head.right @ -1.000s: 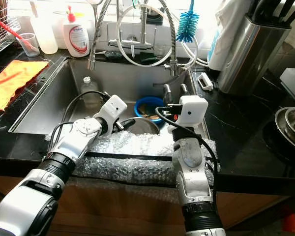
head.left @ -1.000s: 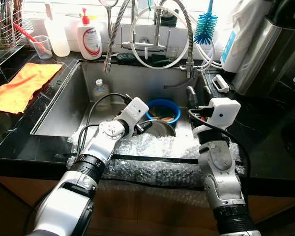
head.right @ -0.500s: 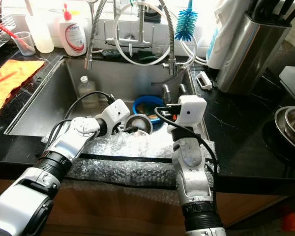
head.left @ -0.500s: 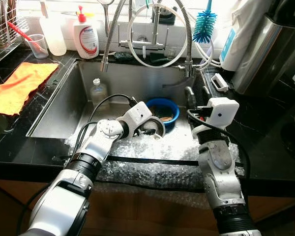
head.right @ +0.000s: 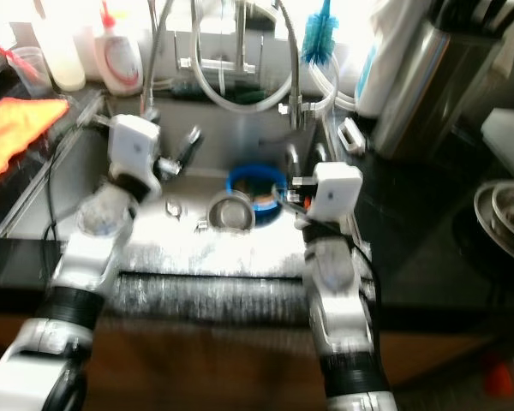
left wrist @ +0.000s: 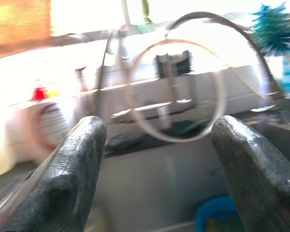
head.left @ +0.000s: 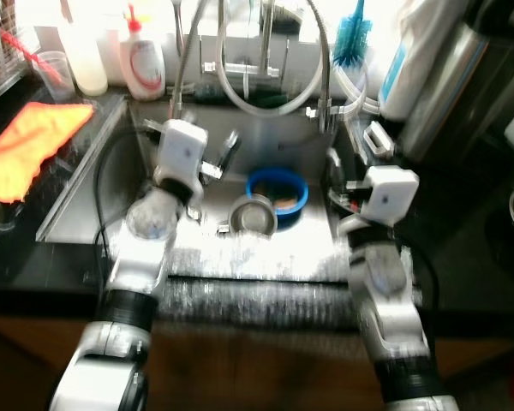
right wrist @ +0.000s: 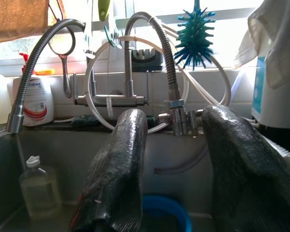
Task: Kitchen organization
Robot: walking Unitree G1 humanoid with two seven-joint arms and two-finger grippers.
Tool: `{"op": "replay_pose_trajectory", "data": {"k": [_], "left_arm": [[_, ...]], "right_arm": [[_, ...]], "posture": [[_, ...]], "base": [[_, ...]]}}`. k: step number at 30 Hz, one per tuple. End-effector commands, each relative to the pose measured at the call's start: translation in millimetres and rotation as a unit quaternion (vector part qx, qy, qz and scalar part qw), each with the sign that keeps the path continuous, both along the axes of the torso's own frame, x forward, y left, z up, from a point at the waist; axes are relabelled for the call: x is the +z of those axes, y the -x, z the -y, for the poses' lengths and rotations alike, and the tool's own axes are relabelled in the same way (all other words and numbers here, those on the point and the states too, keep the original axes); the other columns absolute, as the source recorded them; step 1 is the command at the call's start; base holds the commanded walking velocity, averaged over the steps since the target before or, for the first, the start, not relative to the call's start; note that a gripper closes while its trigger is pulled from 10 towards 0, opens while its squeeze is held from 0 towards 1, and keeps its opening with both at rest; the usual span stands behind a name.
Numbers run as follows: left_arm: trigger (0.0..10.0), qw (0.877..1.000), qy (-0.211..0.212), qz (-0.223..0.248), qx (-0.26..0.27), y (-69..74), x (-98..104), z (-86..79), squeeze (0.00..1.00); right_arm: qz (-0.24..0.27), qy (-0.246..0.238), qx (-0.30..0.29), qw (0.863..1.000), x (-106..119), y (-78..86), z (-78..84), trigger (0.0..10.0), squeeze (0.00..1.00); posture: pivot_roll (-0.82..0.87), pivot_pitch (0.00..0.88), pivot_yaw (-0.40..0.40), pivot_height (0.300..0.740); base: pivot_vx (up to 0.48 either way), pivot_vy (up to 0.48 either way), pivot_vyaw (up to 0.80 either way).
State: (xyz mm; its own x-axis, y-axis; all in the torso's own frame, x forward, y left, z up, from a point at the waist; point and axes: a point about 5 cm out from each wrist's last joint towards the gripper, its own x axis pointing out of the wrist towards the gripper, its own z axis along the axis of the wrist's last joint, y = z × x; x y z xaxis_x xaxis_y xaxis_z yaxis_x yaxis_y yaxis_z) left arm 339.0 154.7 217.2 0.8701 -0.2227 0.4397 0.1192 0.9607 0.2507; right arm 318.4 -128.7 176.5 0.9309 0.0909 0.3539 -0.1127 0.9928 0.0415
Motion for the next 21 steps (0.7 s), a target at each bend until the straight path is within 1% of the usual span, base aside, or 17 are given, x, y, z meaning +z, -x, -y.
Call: {"op": "replay_pose_trajectory", "data": {"k": [1,3,4,5,6,7,10,11,12,13,15,17,19,21], "left_arm": [[10.0,0.999,-0.005,0.025,0.02,10.2,3.2,-8.8,0.0],[10.0,0.999,-0.002,0.024,0.036,15.3,-0.4,-15.4,0.0],[10.0,0.999,-0.005,0.017,0.05,19.4,-5.1,-20.1,0.0],[10.0,0.999,-0.005,0.017,0.05,19.4,-5.1,-20.1,0.0],[10.0,0.998,0.0,0.003,0.069,25.8,-12.1,-25.6,0.0],[10.0,0.998,0.0,0.003,0.069,25.8,-12.1,-25.6,0.0],[10.0,0.996,0.006,-0.007,0.084,30.3,-16.0,-26.2,0.0],[10.0,0.996,0.011,-0.009,0.084,30.0,-16.6,-23.2,0.0],[10.0,0.997,0.012,-0.009,0.082,29.5,-16.6,-21.2,0.0],[10.0,0.997,0.012,-0.01,0.08,28.6,-16.9,-18.9,0.0],[10.0,0.997,0.013,-0.01,0.075,26.7,-16.6,-14.2,0.0],[10.0,0.997,0.016,-0.012,0.073,26.2,-16.0,-12.8,0.0],[10.0,0.997,0.013,-0.015,0.072,25.2,-15.4,-10.5,0.0],[10.0,0.997,0.007,-0.024,0.07,23.4,-16.2,-7.5,0.0]], "right_arm": [[0.011,0.003,-0.011,1.0,7.8,0.8,6.5,10.0,0.0],[0.011,0.006,-0.016,1.0,8.6,0.8,9.8,10.0,0.0],[0.006,0.006,-0.027,1.0,9.0,0.2,15.7,10.0,0.0],[0.006,0.006,-0.027,1.0,9.0,0.2,15.7,10.0,0.0],[0.0,-0.006,-0.049,0.999,11.8,-1.2,29.0,10.0,0.0],[0.0,-0.006,-0.049,0.999,11.8,-1.2,29.0,10.0,0.0],[0.0,0.013,-0.073,0.997,21.2,-3.2,44.7,10.0,0.0],[-0.033,0.054,-0.122,0.99,25.7,-7.7,63.2,10.0,0.0],[-0.062,0.059,-0.156,0.984,25.2,-9.9,75.3,10.0,0.0],[-0.089,0.05,-0.184,0.978,23.8,-11.3,86.8,10.0,0.0],[-0.15,0.017,-0.212,0.966,16.7,-13.2,105.0,10.0,0.0],[-0.155,0.016,-0.216,0.964,16.5,-13.1,108.9,10.0,0.0],[-0.175,0.031,-0.223,0.958,14.0,-12.6,116.4,10.0,0.0],[-0.203,0.027,-0.227,0.952,8.5,-11.3,125.9,10.0,0.0]], "posture": [[0.0,0.0,-0.068,0.74],[0.0,0.0,-0.068,0.74],[0.01,0.0,-0.072,0.74],[0.01,0.0,-0.072,0.74],[0.01,0.0,-0.075,0.74],[0.01,0.0,-0.075,0.74],[0.0,0.0,-0.076,0.74],[-0.01,0.0,-0.076,0.74],[-0.01,0.0,-0.076,0.74],[-0.01,0.0,-0.075,0.74],[-0.02,0.0,-0.075,0.74],[-0.02,0.0,-0.074,0.74],[-0.02,0.0,-0.074,0.74],[-0.02,0.0,-0.075,0.74]], "base": [[0.0,0.0,0.0],[0.0,0.0,0.0],[0.0,0.0,0.0],[0.0,0.0,0.0],[0.0,0.0,0.0],[0.0,0.0,0.0],[0.0,0.0,0.0],[0.0,0.0,0.0],[0.0,0.0,0.0],[0.0,0.0,0.0],[0.0,0.0,0.0],[0.0,0.0,0.0],[0.0,0.0,0.0],[0.0,0.0,0.0]]}}
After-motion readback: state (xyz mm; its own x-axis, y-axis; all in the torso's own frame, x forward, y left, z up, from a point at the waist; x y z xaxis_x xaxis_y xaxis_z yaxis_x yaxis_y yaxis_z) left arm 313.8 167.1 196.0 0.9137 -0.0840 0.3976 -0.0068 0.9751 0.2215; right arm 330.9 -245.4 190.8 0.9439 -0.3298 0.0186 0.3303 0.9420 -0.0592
